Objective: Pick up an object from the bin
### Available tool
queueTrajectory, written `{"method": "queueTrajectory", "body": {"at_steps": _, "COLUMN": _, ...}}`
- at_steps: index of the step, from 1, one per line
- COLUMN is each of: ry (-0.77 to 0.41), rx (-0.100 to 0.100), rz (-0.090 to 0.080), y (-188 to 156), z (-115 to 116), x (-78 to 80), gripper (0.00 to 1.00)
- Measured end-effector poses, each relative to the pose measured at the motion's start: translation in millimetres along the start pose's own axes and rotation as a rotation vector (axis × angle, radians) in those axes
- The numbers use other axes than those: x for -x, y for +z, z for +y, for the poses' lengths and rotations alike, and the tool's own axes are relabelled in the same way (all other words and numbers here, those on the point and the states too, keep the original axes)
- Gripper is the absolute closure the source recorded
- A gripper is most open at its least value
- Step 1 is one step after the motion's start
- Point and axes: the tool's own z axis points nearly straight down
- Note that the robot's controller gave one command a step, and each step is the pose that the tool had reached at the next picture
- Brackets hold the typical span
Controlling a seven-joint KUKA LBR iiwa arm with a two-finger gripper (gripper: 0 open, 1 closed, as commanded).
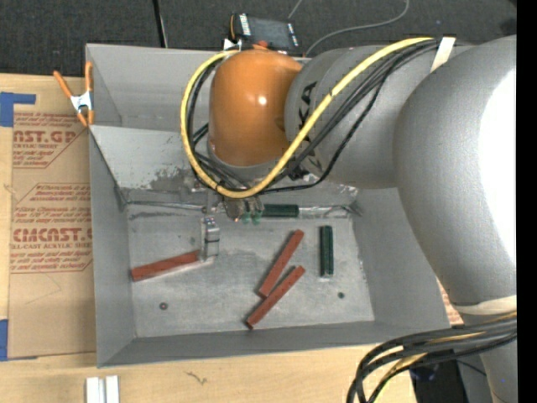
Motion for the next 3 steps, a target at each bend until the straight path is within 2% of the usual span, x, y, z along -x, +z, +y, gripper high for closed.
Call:
{"method": "queueTrajectory", "body": {"at_steps": 1, "ry": -0.061, "rx": -0.001, "rz": 0.010, "y": 105, "z": 33, "x": -47.9, "gripper": 0.00}}
{"method": "queueTrajectory", "body": {"at_steps": 2, "ry": -0.058, "rx": 0.000, "rz": 0.001, "y": 100, "z": 32, "x": -44.1, "gripper": 1.00}}
{"method": "queueTrajectory", "body": {"at_steps": 3, "ry": -0.103, "rx": 0.000, "rz": -0.008, "y": -40, "z": -7, "x": -47.9, "gripper": 1.00}}
